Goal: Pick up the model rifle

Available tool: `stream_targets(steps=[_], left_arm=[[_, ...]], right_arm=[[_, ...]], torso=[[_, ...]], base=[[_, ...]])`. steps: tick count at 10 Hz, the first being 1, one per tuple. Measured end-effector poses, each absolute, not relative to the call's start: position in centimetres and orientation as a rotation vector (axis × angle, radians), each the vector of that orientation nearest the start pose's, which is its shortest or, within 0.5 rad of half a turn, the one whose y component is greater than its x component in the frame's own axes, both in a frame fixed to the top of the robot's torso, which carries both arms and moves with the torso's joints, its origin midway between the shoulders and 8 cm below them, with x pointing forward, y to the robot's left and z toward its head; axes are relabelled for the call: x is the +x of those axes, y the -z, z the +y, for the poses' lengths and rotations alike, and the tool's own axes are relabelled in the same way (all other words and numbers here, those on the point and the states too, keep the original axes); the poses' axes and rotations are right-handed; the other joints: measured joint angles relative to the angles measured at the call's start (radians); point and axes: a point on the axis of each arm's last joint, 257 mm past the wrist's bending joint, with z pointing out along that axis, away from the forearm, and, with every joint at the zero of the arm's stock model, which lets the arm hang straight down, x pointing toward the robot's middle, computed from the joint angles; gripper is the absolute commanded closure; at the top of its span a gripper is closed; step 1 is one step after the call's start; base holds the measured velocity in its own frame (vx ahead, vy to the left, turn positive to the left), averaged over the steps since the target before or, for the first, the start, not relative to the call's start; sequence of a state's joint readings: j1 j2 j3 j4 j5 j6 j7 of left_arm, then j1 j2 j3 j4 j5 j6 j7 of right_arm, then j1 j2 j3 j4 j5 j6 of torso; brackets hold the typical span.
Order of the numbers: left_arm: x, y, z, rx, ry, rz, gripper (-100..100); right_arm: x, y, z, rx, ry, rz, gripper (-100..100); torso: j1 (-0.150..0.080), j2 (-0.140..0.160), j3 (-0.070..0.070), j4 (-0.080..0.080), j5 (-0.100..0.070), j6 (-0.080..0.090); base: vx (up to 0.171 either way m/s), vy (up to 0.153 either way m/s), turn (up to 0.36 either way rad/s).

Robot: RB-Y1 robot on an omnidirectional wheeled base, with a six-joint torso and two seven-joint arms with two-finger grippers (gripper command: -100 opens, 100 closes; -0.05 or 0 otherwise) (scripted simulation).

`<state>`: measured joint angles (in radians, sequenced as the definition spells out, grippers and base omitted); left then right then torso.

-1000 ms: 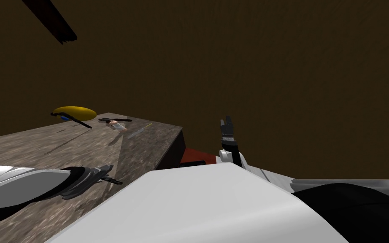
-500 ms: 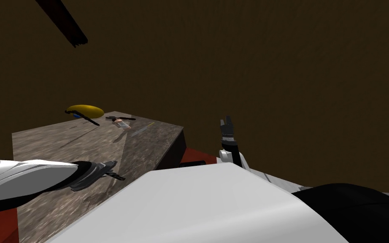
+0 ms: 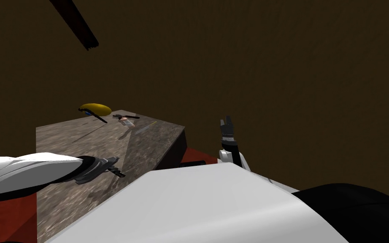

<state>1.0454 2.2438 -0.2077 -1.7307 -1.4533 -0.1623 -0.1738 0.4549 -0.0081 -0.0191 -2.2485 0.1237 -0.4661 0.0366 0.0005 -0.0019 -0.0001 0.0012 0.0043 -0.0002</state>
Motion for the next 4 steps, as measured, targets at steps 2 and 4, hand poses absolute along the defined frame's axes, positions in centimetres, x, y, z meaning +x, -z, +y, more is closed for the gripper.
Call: stream_targets(steps=[2,4], left_arm=[[20.9,28.2,63.0,-2.463,0.412,-1.581,100],[21.3,27.8,63.2,-2.458,0.416,-1.569,0]], right_arm=[[36.1,-1.8,-26.9,0.578,-1.179,0.713,0],[36.1,-1.8,-26.9,0.578,-1.179,0.713,0]], torso=[[-0.001,0.000,0.000,0.000,-0.001,0.000],[-0.001,0.000,0.000,-0.001,0.000,0.000]], base=[[0.008,-0.021,0.108],[0.002,-0.003,0.001]])
